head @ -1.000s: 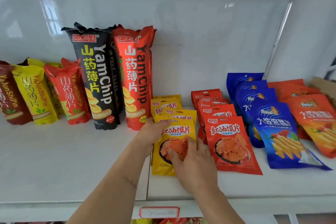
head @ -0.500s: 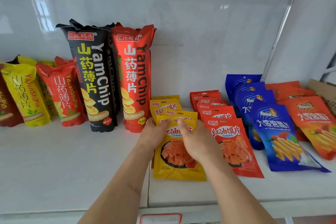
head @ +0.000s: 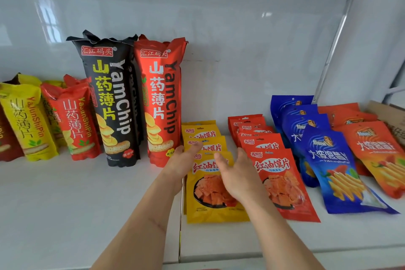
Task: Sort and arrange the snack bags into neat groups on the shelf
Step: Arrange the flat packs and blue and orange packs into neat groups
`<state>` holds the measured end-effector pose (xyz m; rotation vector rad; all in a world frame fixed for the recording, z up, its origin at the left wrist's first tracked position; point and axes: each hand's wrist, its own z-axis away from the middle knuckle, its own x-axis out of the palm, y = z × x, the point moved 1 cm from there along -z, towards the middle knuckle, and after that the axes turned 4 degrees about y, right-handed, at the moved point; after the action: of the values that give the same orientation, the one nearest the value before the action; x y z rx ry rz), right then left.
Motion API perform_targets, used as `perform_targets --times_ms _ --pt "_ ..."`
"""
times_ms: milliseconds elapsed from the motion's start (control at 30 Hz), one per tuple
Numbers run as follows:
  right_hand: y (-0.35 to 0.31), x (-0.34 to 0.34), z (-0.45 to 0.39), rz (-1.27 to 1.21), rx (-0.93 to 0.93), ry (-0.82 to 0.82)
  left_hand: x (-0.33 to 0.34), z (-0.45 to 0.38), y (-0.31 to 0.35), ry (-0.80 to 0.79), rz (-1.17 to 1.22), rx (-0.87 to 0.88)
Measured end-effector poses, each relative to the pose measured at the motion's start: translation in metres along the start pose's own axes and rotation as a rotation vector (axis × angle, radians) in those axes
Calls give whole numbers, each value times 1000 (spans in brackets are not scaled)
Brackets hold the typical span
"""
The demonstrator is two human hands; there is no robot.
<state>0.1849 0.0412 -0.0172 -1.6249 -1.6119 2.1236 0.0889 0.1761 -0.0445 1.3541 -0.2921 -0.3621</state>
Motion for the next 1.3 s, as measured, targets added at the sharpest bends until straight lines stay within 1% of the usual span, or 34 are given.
perform_targets --times_ms 100,233,400,467,533,600,767,833,900,1000,1067,1233,1300 --pt "18 6 37 162 -107 100 4 -2 1 -8 30 -42" --pt "38 24 68 305 -133 47 9 -12 -1 -7 57 -74" --pt "42 27 66 334 -139 22 12 -34 -10 45 -35 -99" --pt "42 26 67 364 -131 29 12 -46 -12 23 -89 -105" --pt "41 25 68 378 -125 33 15 -29 7 7 -126 -118" --pt "39 25 69 376 -119 20 17 -15 26 -45 -138 -119" --pt "40 25 68 362 -139 1 25 -27 46 -61 -194 -122" --pt "40 25 67 359 -140 -23 30 -45 44 -26 -248 -126" --pt "42 24 67 359 -135 -38 36 -48 46 5 -308 -119" --pt "43 24 65 361 -132 -49 41 -45 51 42 -332 -100" --pt "42 23 63 347 -136 -54 40 -51 50 78 -295 -115" --pt "43 26 62 326 -123 -63 35 -71 43 129 -108 -168" --pt "40 29 64 359 -137 3 34 -80 39 129 -88 -180"
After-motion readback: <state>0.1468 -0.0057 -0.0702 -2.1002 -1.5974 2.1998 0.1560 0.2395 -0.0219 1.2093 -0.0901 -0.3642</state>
